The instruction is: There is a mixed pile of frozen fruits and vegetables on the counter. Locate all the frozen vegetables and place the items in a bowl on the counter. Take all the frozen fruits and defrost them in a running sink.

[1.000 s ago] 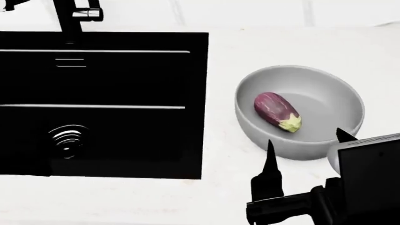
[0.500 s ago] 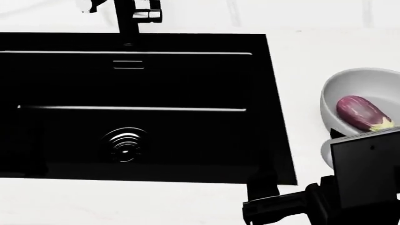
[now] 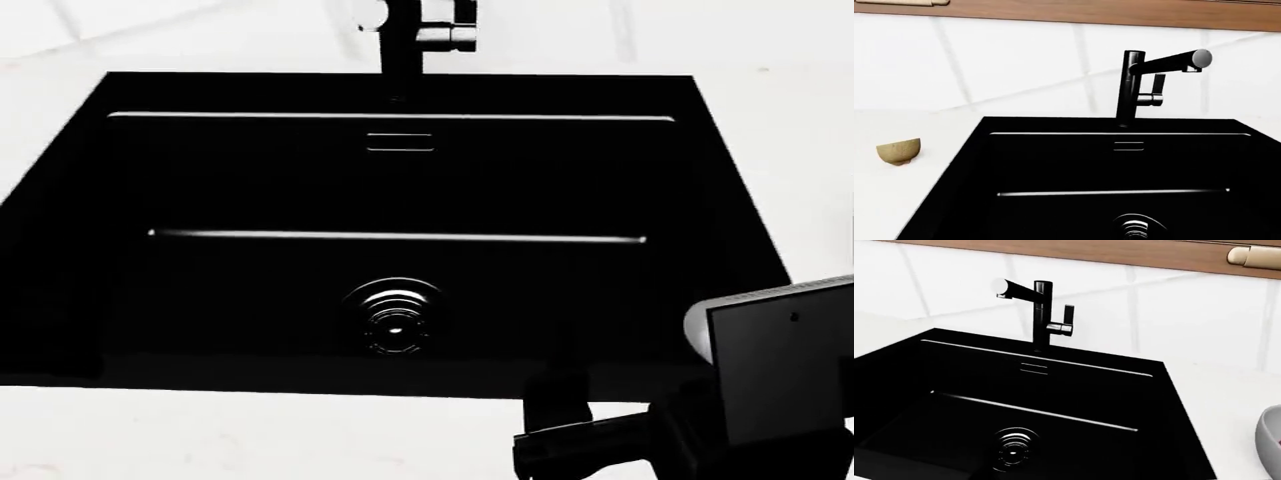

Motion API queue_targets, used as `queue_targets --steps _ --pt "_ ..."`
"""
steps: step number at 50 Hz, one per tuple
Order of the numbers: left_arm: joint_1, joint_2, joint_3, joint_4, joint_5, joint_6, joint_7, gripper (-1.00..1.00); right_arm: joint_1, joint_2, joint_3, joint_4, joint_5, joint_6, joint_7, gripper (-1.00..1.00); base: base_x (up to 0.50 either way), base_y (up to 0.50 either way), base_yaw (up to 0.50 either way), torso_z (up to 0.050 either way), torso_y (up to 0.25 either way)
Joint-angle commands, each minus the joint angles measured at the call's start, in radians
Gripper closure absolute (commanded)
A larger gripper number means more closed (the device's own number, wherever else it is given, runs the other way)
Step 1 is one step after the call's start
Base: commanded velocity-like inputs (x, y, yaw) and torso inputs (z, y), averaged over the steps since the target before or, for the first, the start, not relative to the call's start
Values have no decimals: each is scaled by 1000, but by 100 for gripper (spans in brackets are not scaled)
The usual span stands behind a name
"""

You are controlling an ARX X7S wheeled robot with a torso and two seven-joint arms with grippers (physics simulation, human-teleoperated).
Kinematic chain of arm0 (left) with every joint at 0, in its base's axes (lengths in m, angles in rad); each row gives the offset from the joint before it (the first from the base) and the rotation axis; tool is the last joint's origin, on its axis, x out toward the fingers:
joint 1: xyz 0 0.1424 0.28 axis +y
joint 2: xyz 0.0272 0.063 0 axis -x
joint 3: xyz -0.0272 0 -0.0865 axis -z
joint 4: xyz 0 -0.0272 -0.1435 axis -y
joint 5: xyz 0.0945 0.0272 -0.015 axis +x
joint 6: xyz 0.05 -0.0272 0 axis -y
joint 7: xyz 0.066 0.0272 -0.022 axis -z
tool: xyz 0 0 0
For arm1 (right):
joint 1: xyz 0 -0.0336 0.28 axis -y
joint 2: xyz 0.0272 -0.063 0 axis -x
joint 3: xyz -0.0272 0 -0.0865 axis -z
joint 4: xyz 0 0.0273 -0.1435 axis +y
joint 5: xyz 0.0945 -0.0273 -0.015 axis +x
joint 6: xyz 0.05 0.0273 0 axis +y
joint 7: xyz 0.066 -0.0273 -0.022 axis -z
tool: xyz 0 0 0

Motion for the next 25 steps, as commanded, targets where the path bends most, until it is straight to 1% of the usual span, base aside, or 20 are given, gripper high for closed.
queue_targets --steps 1,20,25 --pt "0 2 7 7 -5 -4 -7 -100 -3 4 25 -1 39 4 20 -100 19 500 0 0 0" --pt "-1 -7 7 0 -5 1 -9 -100 -28 20 18 13 60 -44 36 -100 20 500 0 0 0" --pt "-1 -7 11 -3 -5 4 -6 -100 -32 24 -11 27 44 -73 34 -100 21 500 0 0 0"
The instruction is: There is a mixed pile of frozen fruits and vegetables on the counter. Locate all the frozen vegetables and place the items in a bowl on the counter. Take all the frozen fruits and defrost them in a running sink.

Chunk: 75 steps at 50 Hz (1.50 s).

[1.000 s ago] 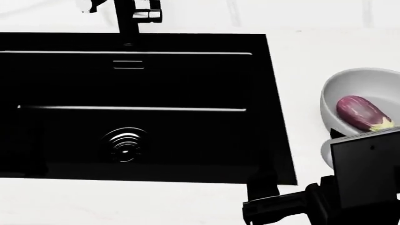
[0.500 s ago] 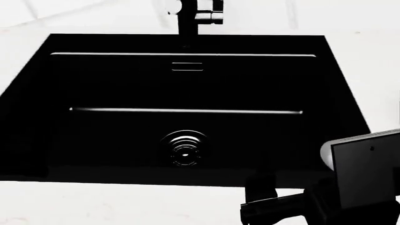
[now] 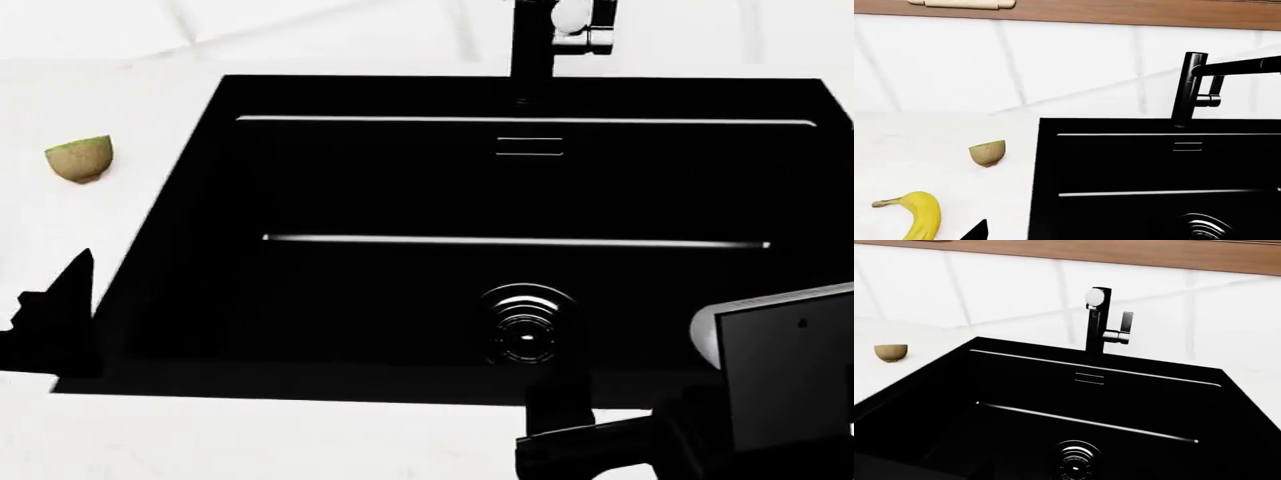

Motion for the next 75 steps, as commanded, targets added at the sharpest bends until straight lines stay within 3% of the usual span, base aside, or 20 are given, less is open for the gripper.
queue_targets --steps 1,61,75 --pt "3 -1 6 -4 1 6 2 -100 -12 10 -24 19 -6 -42 2 -100 18 500 0 0 0" --pt "7 -2 27 -2 -3 23 -12 -100 -73 37 -30 33 28 -114 37 -100 20 499 0 0 0" --pt "28 -13 28 -17 5 46 5 -100 -88 32 -18 38 46 -130 42 -100 5 18 0 0 0"
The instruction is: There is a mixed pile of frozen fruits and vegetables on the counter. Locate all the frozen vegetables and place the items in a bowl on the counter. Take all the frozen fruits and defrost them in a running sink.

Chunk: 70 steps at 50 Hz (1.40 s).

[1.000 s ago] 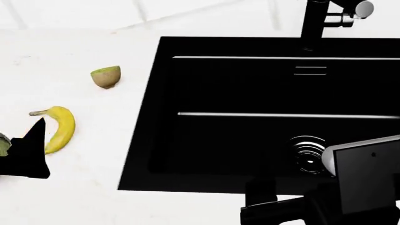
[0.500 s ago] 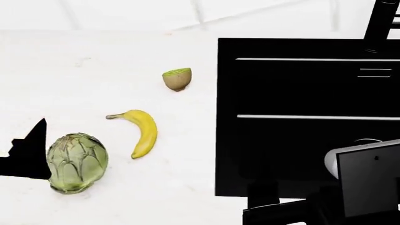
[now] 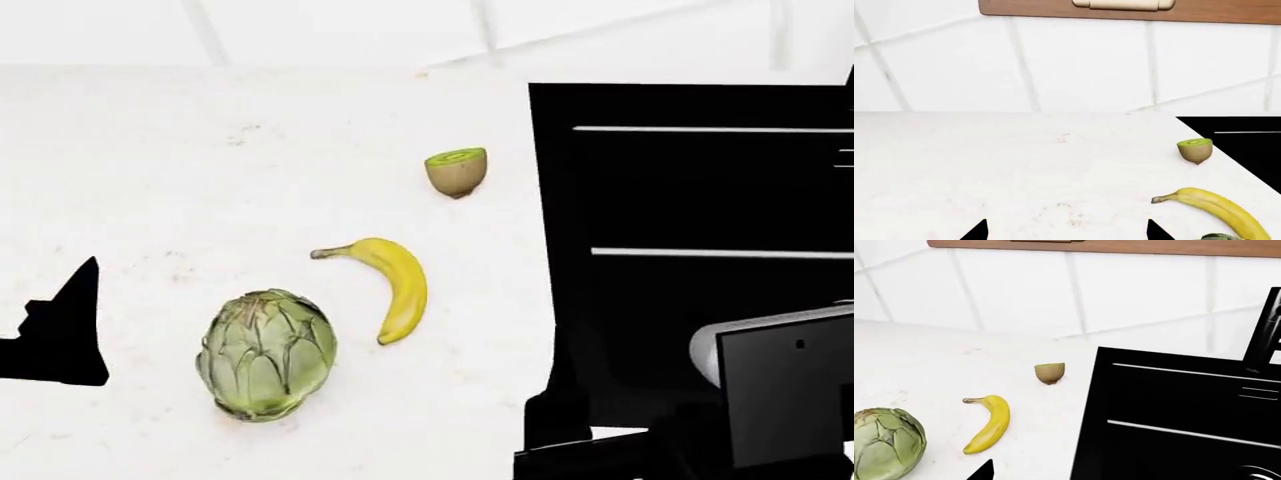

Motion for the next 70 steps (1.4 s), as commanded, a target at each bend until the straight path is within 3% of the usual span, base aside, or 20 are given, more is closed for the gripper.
queue_targets --steps 1,18,41,48,52,56,63,70 --pt "11 -3 4 -5 -1 12 6 -100 -7 13 -3 -3 1 1 14 -100 0 0 0 0 0" --pt "13 -2 6 -2 -6 16 2 -100 -14 0 19 29 60 25 26 -100 -2 445 0 0 0" --pt "1 0 11 -14 -5 34 6 -100 -9 9 12 14 60 -23 34 -100 0 0 0 0 0" --pt "11 0 25 -28 6 48 19 -100 140 -49 10 94 162 40 68 -100 0 0 0 0 0" --pt "13 -1 22 -22 5 50 16 -100 271 -56 -144 210 121 102 75 -100 0 0 0 0 0" --pt "9 -2 22 -19 0 42 11 -100 352 -92 -207 345 107 108 54 -100 0 0 0 0 0" --pt "14 1 36 -32 12 58 20 -100 438 -144 -263 550 61 41 -12 -100 0 0 0 0 0" --pt "23 -8 23 -34 0 61 29 -100 491 -169 -313 617 31 6 -37 -100 0 0 0 0 0"
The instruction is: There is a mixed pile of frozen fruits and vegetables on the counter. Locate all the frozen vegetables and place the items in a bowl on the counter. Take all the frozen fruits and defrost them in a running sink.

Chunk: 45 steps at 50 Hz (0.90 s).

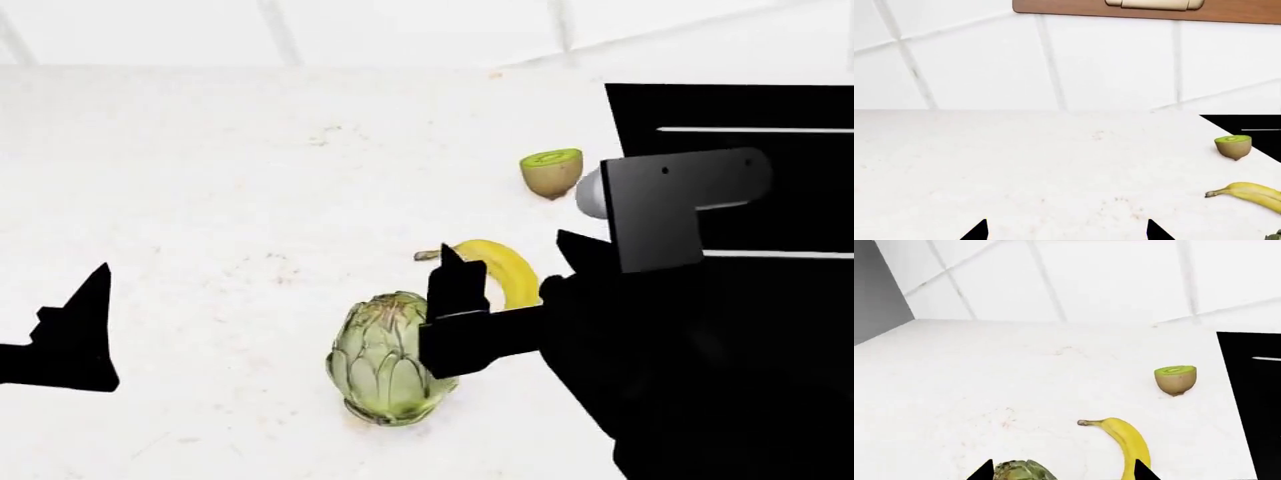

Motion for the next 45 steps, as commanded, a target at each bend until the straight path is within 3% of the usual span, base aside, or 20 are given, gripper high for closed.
queue_targets --steps 1,45 --pt "12 -9 6 11 -7 -1 9 -100 129 -53 -123 199 -46 -39 -64 -100 0 0 0 0 0" --pt "32 -10 22 -7 6 41 22 -100 51 -98 -301 569 -105 -150 -239 -100 0 0 0 0 0"
